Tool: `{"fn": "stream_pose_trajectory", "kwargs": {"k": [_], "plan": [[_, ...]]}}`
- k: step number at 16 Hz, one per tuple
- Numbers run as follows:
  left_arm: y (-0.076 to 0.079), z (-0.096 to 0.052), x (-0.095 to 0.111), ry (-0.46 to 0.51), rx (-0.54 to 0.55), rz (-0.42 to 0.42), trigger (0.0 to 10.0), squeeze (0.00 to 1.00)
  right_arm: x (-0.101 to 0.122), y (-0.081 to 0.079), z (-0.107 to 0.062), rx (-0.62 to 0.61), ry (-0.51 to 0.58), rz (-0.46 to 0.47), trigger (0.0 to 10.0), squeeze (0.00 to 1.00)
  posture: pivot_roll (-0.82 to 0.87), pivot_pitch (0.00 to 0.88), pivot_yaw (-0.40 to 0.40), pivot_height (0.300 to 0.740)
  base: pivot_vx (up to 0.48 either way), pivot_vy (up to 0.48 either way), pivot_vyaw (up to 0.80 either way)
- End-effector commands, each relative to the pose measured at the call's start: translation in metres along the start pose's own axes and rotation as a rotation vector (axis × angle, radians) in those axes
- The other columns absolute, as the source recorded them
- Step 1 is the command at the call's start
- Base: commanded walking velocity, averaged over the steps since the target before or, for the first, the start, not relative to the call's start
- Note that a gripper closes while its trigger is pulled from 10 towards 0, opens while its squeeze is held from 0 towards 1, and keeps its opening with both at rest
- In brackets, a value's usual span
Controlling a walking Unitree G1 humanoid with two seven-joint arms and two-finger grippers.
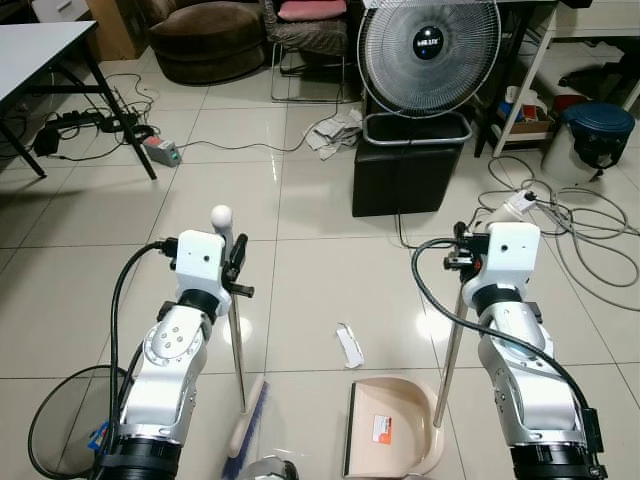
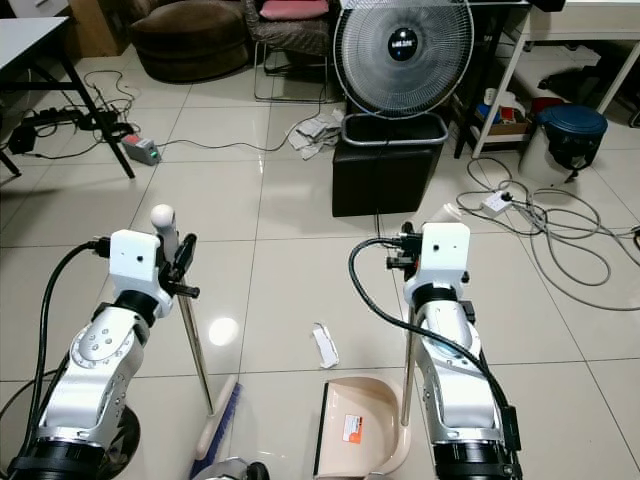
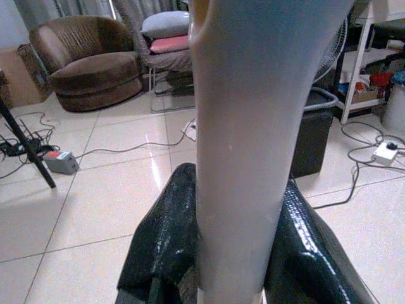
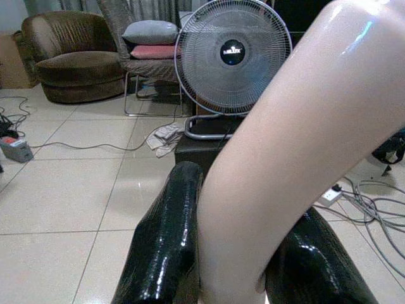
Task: Sweep floor
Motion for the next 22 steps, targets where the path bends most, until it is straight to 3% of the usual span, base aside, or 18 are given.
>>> {"fn": "stream_pose_trajectory", "kwargs": {"k": [1, 5, 7, 8, 14, 22], "plan": [[-0.005, 0.001, 0.007, 0.024, 0.006, 0.017, 10.0, 0.0, 0.009, -0.006, 0.002, 0.02, 0.023, 0.006, 10.0, 0.0, -0.02, 0.048, 0.055, 0.74, 0.0, 0.0, 0.0], [-0.005, 0.001, 0.007, 0.024, 0.006, 0.017, 10.0, 0.0, 0.009, -0.006, 0.002, 0.02, 0.023, 0.006, 10.0, 0.0, -0.02, 0.048, 0.055, 0.74, 0.0, 0.0, 0.0], [-0.013, 0.013, 0.032, 0.124, 0.036, 0.031, 10.0, 0.0, 0.025, -0.004, 0.005, 0.008, 0.117, 0.015, 10.0, 0.0, -0.01, 0.044, 0.071, 0.74, 0.0, 0.0, 0.0], [-0.015, 0.013, 0.035, 0.136, 0.042, 0.034, 10.0, 0.0, 0.027, -0.004, 0.005, 0.007, 0.126, 0.013, 10.0, 0.0, -0.01, 0.043, 0.069, 0.74, 0.0, 0.0, 0.0], [-0.014, 0.016, 0.036, 0.145, 0.042, 0.035, 10.0, 0.0, 0.023, -0.001, 0.007, -0.003, 0.12, 0.024, 10.0, 0.0, -0.01, 0.023, 0.074, 0.74, 0.0, 0.0, 0.0], [-0.011, 0.014, 0.035, 0.152, 0.024, 0.036, 10.0, 0.0, 0.017, 0.0, 0.002, -0.001, 0.109, 0.03, 10.0, 0.0, -0.02, 0.039, 0.088, 0.74, 0.331, 0.0, -0.38]]}}
Point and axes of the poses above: a point about 5 cm out from each wrist's last joint towards the gripper, its own z axis pointing out of the wrist towards the gripper, its own x axis along the axis of the wrist's last joint, y = z × x, the point moved 6 cm from there along z, pointing out of the wrist towards the gripper, and after that the axes turned 14 degrees about z, right-handed, at the moved point
